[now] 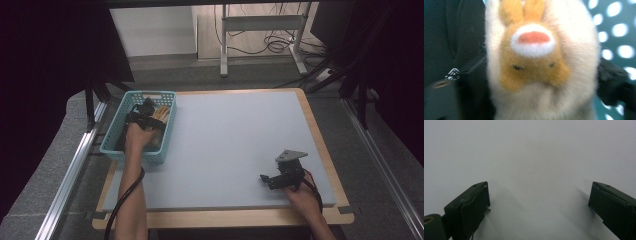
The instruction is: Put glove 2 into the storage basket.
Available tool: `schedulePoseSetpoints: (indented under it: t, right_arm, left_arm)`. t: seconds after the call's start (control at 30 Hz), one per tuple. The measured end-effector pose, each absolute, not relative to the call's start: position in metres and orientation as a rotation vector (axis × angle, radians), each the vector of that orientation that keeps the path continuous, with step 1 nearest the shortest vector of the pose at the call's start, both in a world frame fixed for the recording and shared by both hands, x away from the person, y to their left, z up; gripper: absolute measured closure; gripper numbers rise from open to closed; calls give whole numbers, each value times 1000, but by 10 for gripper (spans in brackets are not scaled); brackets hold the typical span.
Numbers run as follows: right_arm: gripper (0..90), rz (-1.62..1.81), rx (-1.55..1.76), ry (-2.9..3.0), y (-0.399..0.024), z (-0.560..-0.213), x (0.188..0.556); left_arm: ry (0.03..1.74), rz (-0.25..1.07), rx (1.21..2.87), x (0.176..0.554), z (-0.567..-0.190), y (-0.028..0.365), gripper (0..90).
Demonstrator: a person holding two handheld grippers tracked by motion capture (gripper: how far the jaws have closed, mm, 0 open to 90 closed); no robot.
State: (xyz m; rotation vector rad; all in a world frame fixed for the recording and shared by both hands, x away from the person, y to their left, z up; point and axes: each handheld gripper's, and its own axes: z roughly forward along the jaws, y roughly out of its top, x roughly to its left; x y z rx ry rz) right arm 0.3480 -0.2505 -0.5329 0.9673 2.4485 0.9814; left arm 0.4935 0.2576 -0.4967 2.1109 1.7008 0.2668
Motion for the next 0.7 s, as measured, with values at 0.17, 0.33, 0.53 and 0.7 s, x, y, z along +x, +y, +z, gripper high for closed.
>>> schedulePoseSetpoints:
  t: [0.17, 0.33, 0.53, 0.7]
  right_arm:
    - [33, 980, 966, 2448, -250, -533, 348]
    - [33, 980, 965, 2449, -250, -533, 348]
    - [33, 980, 966, 2448, -250, -533, 348]
    - [33, 980, 966, 2449, -250, -533, 348]
  left_arm:
    - [1611, 318, 2082, 482, -465, 261, 87]
    - [1621, 411, 2036, 473, -447, 274, 256]
    - [1719, 444, 2050, 471, -463, 289, 692]
    - [1762, 392, 2070, 477, -483, 289, 809]
